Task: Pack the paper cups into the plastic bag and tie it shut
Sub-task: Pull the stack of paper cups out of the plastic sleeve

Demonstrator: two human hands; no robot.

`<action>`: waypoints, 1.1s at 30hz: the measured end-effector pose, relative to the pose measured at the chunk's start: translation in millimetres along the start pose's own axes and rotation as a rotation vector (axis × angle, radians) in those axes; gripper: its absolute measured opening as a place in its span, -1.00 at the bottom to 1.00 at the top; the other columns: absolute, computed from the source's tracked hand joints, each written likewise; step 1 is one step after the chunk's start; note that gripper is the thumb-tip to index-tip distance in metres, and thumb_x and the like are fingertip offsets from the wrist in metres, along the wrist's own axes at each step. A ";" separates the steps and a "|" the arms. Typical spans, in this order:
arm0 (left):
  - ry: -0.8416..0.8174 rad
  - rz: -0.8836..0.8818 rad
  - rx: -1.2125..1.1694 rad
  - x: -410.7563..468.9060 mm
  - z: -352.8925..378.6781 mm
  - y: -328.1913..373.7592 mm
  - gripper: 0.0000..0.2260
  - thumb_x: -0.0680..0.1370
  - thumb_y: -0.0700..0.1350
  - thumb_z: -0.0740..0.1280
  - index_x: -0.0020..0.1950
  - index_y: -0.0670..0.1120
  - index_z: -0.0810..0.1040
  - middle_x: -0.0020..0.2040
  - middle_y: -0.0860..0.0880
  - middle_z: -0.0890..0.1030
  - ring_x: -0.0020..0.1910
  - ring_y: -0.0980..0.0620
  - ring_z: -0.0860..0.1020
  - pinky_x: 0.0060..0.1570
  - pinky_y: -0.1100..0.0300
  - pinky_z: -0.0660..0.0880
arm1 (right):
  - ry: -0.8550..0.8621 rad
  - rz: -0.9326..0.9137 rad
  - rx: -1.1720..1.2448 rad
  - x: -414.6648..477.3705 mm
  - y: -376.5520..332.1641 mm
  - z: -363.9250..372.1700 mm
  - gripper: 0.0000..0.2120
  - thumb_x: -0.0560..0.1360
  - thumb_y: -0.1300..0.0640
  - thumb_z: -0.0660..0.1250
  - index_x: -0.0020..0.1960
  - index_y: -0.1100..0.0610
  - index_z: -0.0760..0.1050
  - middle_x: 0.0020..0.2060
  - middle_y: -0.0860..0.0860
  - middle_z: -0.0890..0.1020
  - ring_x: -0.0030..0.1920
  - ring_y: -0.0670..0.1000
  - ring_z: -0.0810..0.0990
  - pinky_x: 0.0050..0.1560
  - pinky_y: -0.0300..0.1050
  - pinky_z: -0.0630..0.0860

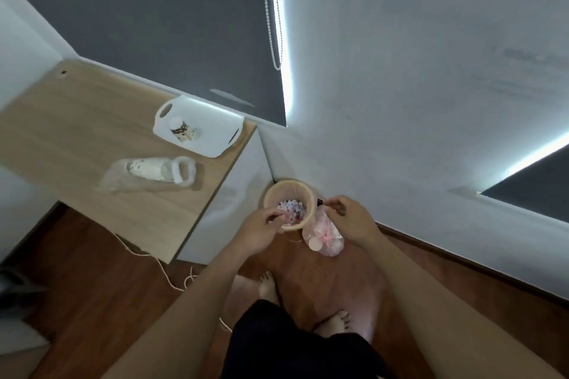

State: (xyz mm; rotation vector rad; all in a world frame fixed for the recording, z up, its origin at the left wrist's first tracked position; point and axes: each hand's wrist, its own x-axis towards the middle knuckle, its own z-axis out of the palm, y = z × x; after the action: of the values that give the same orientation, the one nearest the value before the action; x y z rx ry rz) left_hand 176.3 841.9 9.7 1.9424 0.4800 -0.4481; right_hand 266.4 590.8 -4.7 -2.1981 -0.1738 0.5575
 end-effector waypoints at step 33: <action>0.176 0.017 -0.162 -60.5 -345.1 -202.6 -0.81 0.77 -0.17 0.33 0.28 -0.11 0.72 0.20 -0.09 0.79 -0.13 0.22 0.77 -0.17 0.46 0.55 | -0.075 0.012 0.026 5.4 -235.8 293.8 -0.84 0.70 0.08 0.39 0.24 0.01 0.68 -0.11 -0.19 0.66 -0.10 -0.21 0.63 -0.05 -0.42 0.47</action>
State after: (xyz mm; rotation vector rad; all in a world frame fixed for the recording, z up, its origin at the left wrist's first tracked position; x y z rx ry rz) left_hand 52.7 1227.2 20.5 1.8353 0.5942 -0.2208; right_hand 154.8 950.3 13.6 -2.1557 -0.1916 0.6460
